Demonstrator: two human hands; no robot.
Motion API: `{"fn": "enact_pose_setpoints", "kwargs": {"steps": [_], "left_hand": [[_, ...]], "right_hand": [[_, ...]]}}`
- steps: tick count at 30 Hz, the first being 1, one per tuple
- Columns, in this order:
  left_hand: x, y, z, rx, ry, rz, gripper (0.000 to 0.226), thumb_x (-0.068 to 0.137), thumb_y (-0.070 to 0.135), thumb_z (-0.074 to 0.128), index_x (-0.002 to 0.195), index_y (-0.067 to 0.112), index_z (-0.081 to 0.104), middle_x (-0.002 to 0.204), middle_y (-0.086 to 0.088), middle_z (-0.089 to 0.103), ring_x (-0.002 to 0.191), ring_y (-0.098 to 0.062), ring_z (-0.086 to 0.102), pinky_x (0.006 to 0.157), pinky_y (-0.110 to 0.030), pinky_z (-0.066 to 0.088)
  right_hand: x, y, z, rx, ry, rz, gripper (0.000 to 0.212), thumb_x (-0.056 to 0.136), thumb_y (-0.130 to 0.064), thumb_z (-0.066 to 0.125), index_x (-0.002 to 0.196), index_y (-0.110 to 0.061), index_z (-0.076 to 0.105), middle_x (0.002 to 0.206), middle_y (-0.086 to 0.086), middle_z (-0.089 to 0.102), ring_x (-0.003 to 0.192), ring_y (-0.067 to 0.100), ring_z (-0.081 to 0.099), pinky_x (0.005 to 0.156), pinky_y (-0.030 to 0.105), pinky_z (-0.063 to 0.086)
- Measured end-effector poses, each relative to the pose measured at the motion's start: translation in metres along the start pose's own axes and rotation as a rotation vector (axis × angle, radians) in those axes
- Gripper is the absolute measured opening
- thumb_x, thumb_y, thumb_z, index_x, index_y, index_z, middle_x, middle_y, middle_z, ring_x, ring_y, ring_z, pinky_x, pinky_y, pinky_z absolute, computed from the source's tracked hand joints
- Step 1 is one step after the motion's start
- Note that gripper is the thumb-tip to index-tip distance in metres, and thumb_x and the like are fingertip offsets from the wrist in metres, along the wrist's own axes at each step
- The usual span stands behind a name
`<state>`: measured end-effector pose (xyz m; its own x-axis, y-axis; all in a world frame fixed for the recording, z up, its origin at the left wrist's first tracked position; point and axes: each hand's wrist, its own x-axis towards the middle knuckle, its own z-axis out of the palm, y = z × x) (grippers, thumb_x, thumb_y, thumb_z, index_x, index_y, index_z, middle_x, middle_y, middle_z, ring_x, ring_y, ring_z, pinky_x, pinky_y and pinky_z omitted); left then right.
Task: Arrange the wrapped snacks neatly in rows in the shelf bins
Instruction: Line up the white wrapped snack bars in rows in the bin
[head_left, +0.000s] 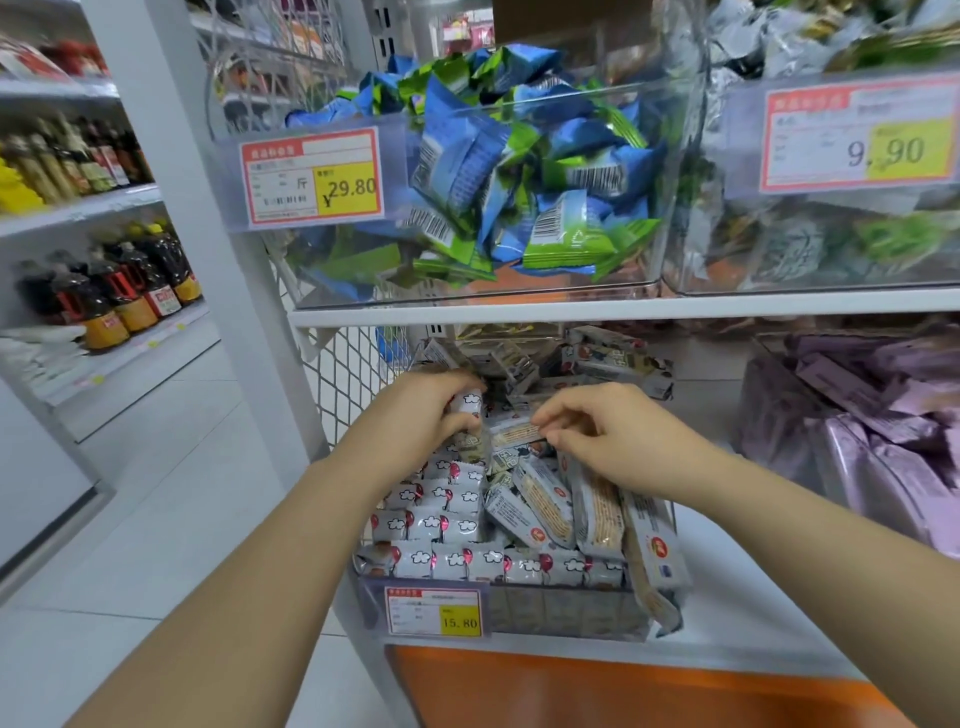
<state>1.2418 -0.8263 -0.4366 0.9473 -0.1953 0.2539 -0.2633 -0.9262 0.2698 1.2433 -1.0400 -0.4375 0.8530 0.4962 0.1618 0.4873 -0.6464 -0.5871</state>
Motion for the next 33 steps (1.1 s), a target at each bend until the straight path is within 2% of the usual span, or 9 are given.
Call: {"fn": "enact_pose_setpoints", "kwargs": {"steps": [3,6,8,11,14,21,25,29,33], "left_hand": [[0.007,0.001,0.005,0.062,-0.14,0.023,0.044,0.088,0.028,0.064,0.131,0.021,0.055,0.122,-0.005,0.064,0.105,-0.019,0.059,0.08,-0.021,0.04],[0.014,0.0,0.012,0.138,-0.297,0.015,0.043,0.091,0.026,0.061,0.133,0.02,0.053,0.127,-0.005,0.061,0.112,-0.022,0.057,0.09,-0.027,0.043],[0.016,-0.002,0.018,0.146,-0.35,0.011,0.041,0.09,0.025,0.062,0.131,0.021,0.056,0.12,-0.005,0.064,0.105,-0.022,0.059,0.086,-0.028,0.045],[0.017,-0.004,0.023,0.118,-0.361,0.001,0.039,0.089,0.025,0.064,0.127,0.021,0.059,0.109,-0.004,0.066,0.094,-0.018,0.059,0.075,-0.024,0.041],[0.019,-0.007,0.026,0.154,-0.357,0.024,0.037,0.09,0.026,0.063,0.126,0.02,0.06,0.109,-0.003,0.067,0.089,-0.016,0.057,0.075,-0.024,0.041],[0.02,-0.013,0.03,0.135,-0.372,0.02,0.028,0.096,0.026,0.054,0.12,0.02,0.066,0.116,0.002,0.067,0.1,-0.017,0.06,0.091,-0.027,0.045],[0.003,-0.013,0.024,0.045,-0.325,0.036,0.032,0.098,0.033,0.048,0.124,0.022,0.062,0.115,0.004,0.063,0.099,-0.016,0.056,0.088,-0.028,0.044],[-0.003,-0.018,0.03,0.274,-0.428,0.061,0.039,0.1,0.037,0.04,0.137,0.025,0.049,0.139,0.005,0.05,0.124,-0.02,0.047,0.101,-0.04,0.041],[0.003,-0.018,0.032,0.293,-0.461,0.015,0.034,0.101,0.034,0.037,0.127,0.022,0.056,0.129,-0.001,0.058,0.118,-0.024,0.051,0.097,-0.042,0.044]], "right_hand": [[0.001,0.001,0.001,0.0,0.004,0.003,0.018,0.092,-0.02,0.056,0.105,-0.027,0.067,0.097,-0.01,0.067,0.089,0.002,0.061,0.075,0.009,0.044],[-0.001,0.001,0.002,0.012,0.01,-0.002,0.019,0.092,-0.019,0.056,0.106,-0.025,0.067,0.097,-0.01,0.067,0.088,-0.002,0.059,0.072,0.003,0.042],[-0.002,0.002,0.002,0.003,0.007,-0.012,0.02,0.092,-0.019,0.057,0.108,-0.024,0.067,0.098,-0.01,0.067,0.088,-0.003,0.058,0.072,0.001,0.041],[-0.002,0.003,0.002,0.005,0.005,-0.02,0.019,0.092,-0.018,0.057,0.107,-0.024,0.067,0.098,-0.01,0.067,0.088,-0.002,0.059,0.072,0.002,0.041],[-0.004,0.003,0.003,0.006,0.006,-0.023,0.02,0.092,-0.017,0.056,0.107,-0.025,0.067,0.098,-0.011,0.067,0.089,-0.005,0.058,0.073,0.001,0.041],[-0.022,0.004,-0.008,-0.023,0.099,-0.058,0.021,0.091,-0.015,0.058,0.105,-0.026,0.069,0.093,-0.019,0.066,0.087,-0.013,0.057,0.07,-0.002,0.038],[-0.04,0.008,-0.018,-0.07,0.136,-0.038,0.021,0.09,-0.019,0.059,0.107,-0.027,0.068,0.099,-0.021,0.062,0.092,-0.005,0.057,0.079,0.002,0.04],[-0.048,0.011,-0.016,-0.128,0.063,-0.042,0.021,0.089,-0.026,0.061,0.108,-0.033,0.066,0.099,-0.025,0.058,0.1,-0.003,0.05,0.086,0.013,0.039],[-0.056,0.017,-0.013,-0.103,0.073,-0.062,0.021,0.088,-0.029,0.062,0.107,-0.035,0.066,0.095,-0.034,0.051,0.103,-0.005,0.045,0.089,0.012,0.037]]}}
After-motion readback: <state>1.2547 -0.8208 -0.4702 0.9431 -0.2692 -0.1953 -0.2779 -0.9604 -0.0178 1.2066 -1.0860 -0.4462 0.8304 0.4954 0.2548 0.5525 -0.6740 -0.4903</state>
